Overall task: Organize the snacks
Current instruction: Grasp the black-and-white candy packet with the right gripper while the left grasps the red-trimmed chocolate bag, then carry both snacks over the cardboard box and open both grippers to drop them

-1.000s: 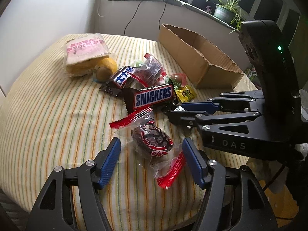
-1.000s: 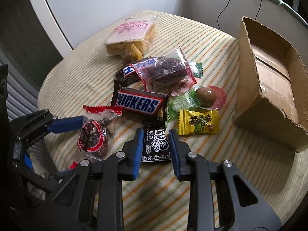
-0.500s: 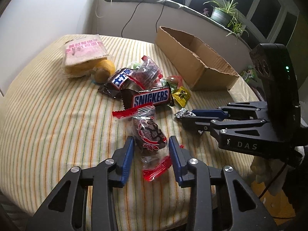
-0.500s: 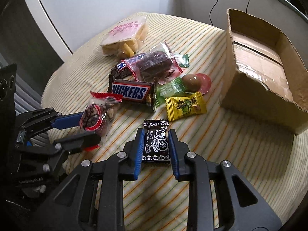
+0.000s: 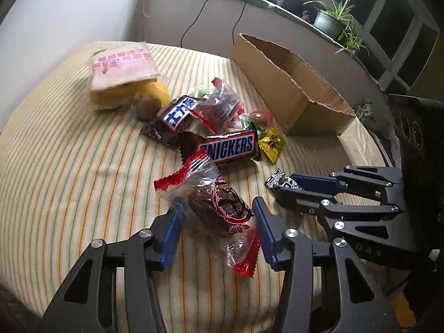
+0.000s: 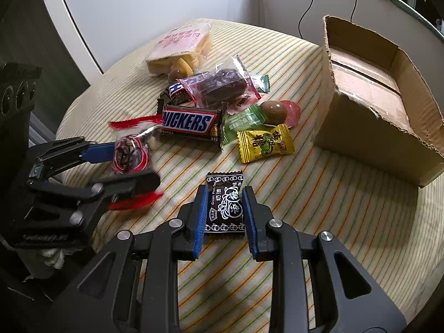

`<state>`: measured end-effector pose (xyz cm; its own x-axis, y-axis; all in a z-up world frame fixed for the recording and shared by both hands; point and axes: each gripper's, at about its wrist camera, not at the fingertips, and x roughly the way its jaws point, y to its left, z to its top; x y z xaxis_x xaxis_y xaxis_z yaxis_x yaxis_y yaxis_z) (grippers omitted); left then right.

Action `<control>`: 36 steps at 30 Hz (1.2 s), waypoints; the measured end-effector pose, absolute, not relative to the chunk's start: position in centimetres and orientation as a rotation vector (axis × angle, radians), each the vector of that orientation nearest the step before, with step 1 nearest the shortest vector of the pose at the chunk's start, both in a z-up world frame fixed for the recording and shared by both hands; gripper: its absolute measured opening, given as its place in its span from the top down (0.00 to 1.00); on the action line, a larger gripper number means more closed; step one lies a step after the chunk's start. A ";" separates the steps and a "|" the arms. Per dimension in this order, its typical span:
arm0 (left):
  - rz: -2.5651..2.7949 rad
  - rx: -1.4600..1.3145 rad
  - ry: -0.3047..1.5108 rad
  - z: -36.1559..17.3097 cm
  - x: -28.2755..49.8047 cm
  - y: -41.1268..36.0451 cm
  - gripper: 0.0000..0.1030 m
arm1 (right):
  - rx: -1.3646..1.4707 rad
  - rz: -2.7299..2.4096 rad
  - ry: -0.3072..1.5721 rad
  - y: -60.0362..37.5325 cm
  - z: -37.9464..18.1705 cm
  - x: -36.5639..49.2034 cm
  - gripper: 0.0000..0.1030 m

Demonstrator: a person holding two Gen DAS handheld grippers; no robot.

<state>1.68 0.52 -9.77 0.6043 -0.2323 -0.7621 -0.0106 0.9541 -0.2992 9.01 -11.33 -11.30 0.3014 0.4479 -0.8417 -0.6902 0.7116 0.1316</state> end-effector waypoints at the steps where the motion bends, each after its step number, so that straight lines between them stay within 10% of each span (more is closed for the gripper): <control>1: -0.134 -0.283 0.917 -9.8 1.7 0.4 0.61 | -0.274 0.769 1.012 -11.4 -11.3 9.0 0.75; 36: -0.300 -0.179 0.778 -3.0 13.2 -7.9 0.63 | -0.055 0.550 0.810 -23.8 -3.2 18.6 0.75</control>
<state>13.20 -7.90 -2.99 0.6733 -0.3302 -0.6615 0.1995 0.9427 -0.2676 18.61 -23.82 -3.17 0.5582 0.4455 -0.7000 -0.4866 0.8591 0.1587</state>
